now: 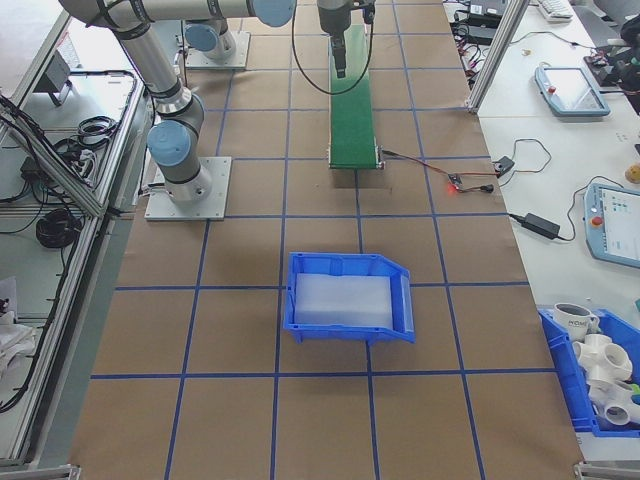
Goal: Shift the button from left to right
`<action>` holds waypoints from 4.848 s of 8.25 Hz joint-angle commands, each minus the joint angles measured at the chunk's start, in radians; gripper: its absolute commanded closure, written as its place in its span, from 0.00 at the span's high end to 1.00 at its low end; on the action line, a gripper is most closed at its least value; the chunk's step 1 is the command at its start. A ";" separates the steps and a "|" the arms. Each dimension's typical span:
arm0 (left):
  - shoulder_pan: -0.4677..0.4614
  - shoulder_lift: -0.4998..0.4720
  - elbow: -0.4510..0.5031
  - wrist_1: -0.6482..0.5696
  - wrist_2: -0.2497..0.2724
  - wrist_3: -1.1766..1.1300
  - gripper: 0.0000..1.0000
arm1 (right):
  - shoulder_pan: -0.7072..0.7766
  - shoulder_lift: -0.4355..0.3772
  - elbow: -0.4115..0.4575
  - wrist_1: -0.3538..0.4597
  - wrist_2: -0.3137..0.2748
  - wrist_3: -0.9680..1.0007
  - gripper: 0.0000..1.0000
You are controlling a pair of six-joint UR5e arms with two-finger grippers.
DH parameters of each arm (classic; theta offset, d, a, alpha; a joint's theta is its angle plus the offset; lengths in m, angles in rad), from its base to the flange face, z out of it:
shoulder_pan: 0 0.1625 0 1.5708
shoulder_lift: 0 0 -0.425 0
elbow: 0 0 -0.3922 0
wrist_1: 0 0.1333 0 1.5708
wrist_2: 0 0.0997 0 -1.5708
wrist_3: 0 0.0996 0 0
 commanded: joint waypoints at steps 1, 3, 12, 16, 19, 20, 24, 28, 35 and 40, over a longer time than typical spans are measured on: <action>0.016 0.029 -0.008 0.011 0.013 0.005 1.00 | 0.000 0.000 -0.001 0.000 0.000 0.000 1.00; 0.021 0.042 -0.013 -0.013 0.127 0.013 1.00 | 0.000 0.000 0.001 0.000 0.000 0.000 1.00; 0.812 -0.139 0.004 0.087 0.174 0.615 1.00 | 0.000 0.000 0.001 0.000 0.000 0.000 1.00; 0.967 -0.370 0.007 0.295 0.163 0.839 1.00 | 0.000 0.000 -0.001 0.000 0.000 0.000 1.00; 0.976 -0.513 0.011 0.348 0.135 0.904 1.00 | 0.000 0.000 0.001 0.000 0.000 0.000 1.00; 0.975 -0.538 0.004 0.441 0.049 0.908 1.00 | 0.000 0.000 0.001 0.000 0.000 0.000 1.00; 0.937 -0.618 0.008 0.471 0.034 0.915 1.00 | 0.000 0.000 0.001 0.000 0.000 0.000 1.00; 0.926 -0.627 0.031 0.499 0.043 0.945 1.00 | 0.000 0.000 -0.001 0.009 0.000 0.000 1.00; 0.926 -0.669 0.033 0.499 0.160 0.979 1.00 | 0.000 0.000 0.001 0.009 0.000 0.000 1.00; 0.926 -0.718 0.038 0.514 0.158 0.973 1.00 | 0.000 0.000 -0.001 0.009 0.000 0.000 1.00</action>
